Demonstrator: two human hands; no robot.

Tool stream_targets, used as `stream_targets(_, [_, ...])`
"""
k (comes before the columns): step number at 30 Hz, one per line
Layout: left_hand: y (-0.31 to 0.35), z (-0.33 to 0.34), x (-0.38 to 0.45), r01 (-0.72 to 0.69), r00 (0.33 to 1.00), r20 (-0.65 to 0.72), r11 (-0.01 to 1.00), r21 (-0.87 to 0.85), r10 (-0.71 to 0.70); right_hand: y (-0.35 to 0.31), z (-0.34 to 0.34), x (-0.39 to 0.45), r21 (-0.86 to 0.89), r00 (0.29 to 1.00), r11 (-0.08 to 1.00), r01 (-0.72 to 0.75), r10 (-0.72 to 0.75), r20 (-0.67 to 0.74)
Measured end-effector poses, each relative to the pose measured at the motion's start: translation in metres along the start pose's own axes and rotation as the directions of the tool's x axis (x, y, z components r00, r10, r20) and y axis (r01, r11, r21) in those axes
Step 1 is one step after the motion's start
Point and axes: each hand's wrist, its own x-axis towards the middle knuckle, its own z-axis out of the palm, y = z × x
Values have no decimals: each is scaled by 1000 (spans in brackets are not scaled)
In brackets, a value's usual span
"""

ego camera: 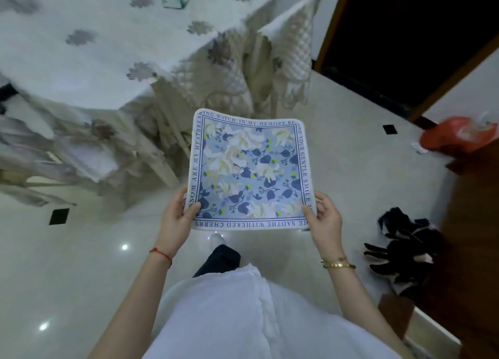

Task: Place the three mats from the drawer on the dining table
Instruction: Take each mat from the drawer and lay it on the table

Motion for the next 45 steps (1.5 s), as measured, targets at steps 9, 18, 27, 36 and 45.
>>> stream_targets(9, [38,-125,123,-89,964,-251,996,-12,83,-93,178,129,40,957,989,142,-147,248])
stream_targets(18, [55,-183,216,-88,900,-431,995,-38,63,-142,297,237,76,892,980,185,-200,405])
stream_targets(27, [77,-197,364,-74,809,-587,995,-62,24,-194,403,399,31,793,958,286,-255,553])
stream_targets(36, [108,-196,517,35,642,-764,997,-61,-70,-242,510,567,-49,690,939,340,-214,691])
stream_targets(45, [68,-199,592,189,576,-785,971,-143,-227,-213,580,640,-157,646,913,378,-139,751])
